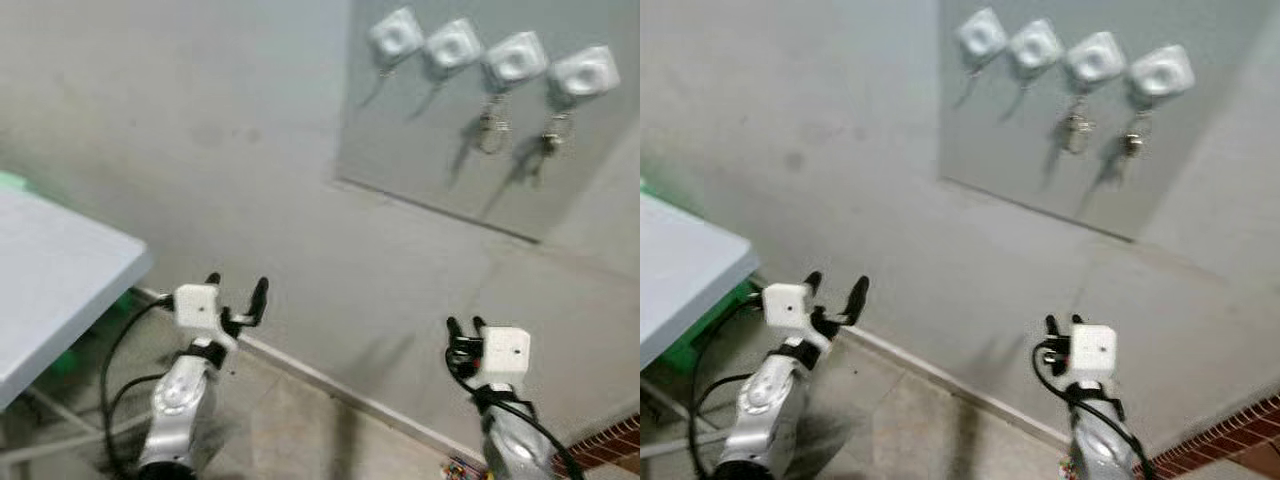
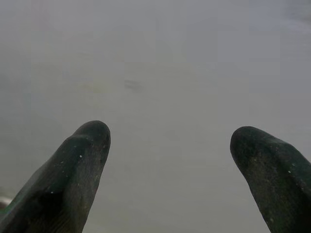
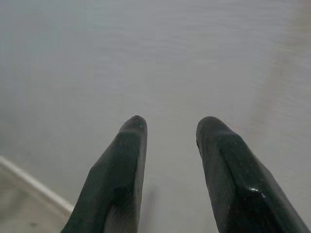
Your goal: Hang keys on a hook
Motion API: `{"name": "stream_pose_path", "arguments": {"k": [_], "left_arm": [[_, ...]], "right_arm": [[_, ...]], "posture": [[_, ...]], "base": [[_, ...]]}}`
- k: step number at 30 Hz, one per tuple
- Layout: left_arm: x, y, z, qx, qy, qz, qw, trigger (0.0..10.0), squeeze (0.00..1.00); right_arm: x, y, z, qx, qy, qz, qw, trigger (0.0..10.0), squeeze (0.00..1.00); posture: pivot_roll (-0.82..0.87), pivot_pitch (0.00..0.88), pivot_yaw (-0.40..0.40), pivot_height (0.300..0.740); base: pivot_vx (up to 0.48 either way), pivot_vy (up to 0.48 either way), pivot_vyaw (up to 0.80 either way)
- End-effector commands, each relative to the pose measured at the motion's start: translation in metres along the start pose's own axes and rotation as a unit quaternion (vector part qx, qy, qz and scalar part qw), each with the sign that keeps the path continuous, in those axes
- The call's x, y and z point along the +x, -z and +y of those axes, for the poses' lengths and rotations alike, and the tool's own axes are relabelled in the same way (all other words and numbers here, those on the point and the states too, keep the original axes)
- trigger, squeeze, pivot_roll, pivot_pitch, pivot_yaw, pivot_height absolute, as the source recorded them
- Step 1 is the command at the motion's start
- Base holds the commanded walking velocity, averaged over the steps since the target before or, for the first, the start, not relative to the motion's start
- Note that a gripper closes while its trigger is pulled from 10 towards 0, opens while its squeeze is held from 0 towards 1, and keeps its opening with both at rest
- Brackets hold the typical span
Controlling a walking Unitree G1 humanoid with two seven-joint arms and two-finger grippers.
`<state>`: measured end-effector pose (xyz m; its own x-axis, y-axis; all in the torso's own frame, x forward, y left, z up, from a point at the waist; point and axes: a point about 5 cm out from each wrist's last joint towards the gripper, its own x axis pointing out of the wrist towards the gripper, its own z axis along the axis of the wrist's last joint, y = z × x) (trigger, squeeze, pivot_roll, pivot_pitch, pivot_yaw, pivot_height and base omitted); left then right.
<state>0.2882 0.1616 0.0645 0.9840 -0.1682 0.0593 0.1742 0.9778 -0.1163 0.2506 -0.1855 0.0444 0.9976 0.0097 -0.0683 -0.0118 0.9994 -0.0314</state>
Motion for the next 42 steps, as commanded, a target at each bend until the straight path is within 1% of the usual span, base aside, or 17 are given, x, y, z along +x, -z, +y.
{"name": "stream_pose_path", "arguments": {"k": [1, 14, 35, 42], "left_arm": [[0.0, 0.001, -0.004, -0.003, 0.002, 0.004, 1.0, 10.0, 0.0], [-0.002, -0.001, -0.002, -0.002, -0.002, 0.004, 1.0, 10.0, 0.0], [0.001, -0.005, -0.003, -0.002, 0.0, 0.002, 1.0, 10.0, 0.0], [0.001, -0.01, -0.004, -0.005, 0.004, -0.004, 1.0, 10.0, 0.0]], "right_arm": [[-0.003, 0.001, -0.006, -0.007, 0.007, 0.007, 1.0, 10.0, 0.0], [-0.001, 0.0, -0.003, -0.003, 0.005, 0.008, 1.0, 10.0, 0.0], [0.002, -0.002, -0.003, -0.001, 0.006, 0.007, 1.0, 10.0, 0.0], [0.006, -0.012, -0.004, -0.001, 0.004, -0.009, 1.0, 10.0, 0.0]], "posture": [[-0.04, 0.063, 0.012, 0.74], [-0.02, 0.071, 0.01, 0.74], [-0.02, 0.073, 0.007, 0.74], [-0.02, 0.076, 0.005, 0.74]], "base": [[0.0, 0.0, 0.8], [0.0, 0.0, 0.8], [0.0, 0.0, 0.8], [0.0, 0.0, 0.8]]}}
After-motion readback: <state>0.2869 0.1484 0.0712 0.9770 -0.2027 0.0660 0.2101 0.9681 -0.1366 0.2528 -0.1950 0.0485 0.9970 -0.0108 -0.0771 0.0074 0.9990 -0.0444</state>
